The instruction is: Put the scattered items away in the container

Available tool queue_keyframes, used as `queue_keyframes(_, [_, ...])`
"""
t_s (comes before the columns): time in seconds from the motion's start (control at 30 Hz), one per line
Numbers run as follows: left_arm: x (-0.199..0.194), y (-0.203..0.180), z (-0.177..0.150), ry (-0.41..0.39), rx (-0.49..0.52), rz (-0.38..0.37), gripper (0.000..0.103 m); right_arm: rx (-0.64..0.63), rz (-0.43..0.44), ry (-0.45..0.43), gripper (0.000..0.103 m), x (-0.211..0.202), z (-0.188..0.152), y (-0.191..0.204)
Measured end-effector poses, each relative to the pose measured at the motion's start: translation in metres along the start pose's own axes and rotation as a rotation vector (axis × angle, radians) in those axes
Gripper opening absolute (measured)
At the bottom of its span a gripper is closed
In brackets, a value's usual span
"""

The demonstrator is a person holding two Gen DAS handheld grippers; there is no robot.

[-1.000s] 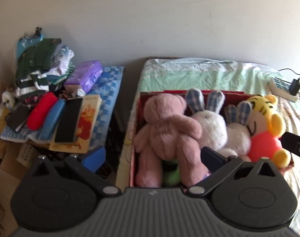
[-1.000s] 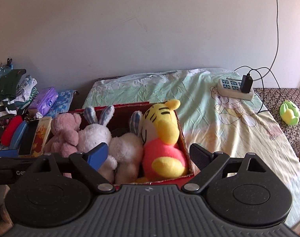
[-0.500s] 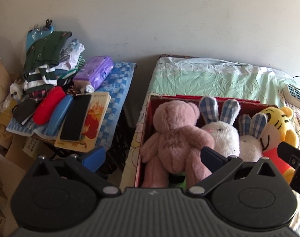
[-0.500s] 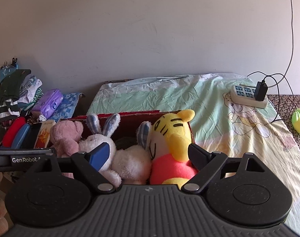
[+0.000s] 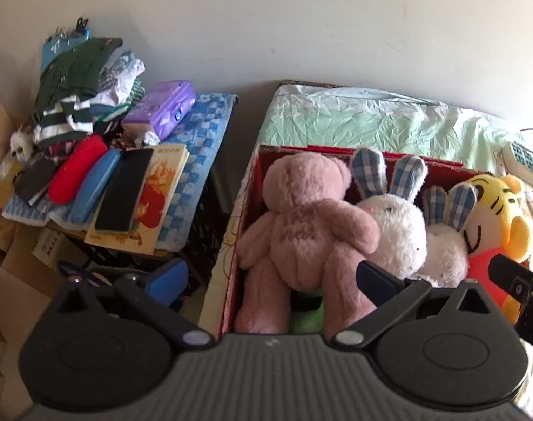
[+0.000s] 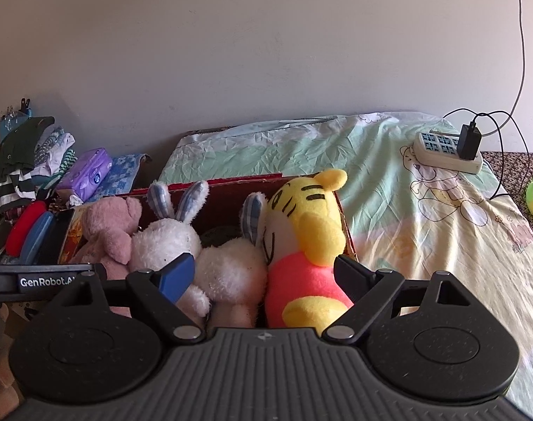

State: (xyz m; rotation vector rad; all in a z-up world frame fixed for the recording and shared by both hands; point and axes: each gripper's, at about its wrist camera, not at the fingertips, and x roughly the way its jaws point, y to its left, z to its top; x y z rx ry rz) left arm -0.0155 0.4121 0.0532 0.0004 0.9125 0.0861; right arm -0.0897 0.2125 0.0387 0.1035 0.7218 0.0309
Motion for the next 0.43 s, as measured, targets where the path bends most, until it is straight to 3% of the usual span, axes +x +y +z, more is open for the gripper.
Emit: queue_keyframes(0.43, [-0.001, -0.013, 0.006, -0.048, 0.062, -0.011, 0.101, 0.065, -0.016, -0.015, 0.089, -0.002, -0.004, -0.011])
